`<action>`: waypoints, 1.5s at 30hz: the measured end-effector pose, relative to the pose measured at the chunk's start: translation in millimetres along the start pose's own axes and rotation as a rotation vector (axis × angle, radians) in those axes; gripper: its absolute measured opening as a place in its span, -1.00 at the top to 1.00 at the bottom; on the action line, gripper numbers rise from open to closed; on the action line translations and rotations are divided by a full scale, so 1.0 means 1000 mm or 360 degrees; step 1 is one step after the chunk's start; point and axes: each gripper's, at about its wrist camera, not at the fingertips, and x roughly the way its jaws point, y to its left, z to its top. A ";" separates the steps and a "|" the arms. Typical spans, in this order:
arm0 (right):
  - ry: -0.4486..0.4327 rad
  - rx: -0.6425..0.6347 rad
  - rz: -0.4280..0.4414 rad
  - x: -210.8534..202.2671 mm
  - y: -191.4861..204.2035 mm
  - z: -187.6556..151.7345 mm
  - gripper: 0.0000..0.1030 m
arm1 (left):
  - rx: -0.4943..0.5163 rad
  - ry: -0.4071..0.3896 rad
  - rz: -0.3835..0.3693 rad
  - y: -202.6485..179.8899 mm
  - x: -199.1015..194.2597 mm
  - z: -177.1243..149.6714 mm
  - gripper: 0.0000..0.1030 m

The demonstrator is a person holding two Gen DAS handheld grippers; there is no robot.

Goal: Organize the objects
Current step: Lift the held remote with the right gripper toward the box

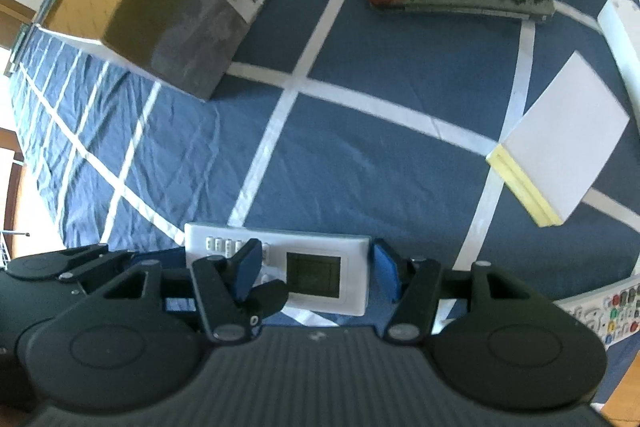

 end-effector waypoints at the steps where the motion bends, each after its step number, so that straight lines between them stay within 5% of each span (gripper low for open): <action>1: -0.0014 0.0002 0.0005 -0.004 0.000 0.001 -0.15 | 0.0009 -0.0013 0.0007 -0.002 -0.004 0.002 -0.39; 20: -0.0359 0.0164 0.0044 -0.069 0.019 0.058 -0.15 | 0.0292 -0.0245 0.0067 -0.016 -0.073 0.078 -0.39; 35: -0.0649 0.0588 -0.0111 -0.103 0.058 0.084 -0.15 | 0.0797 -0.0297 -0.0063 -0.006 -0.116 0.138 -0.40; 45: -0.0692 0.0711 -0.0196 -0.091 0.099 0.106 -0.15 | 0.0916 -0.0276 -0.0141 0.032 -0.124 0.164 -0.40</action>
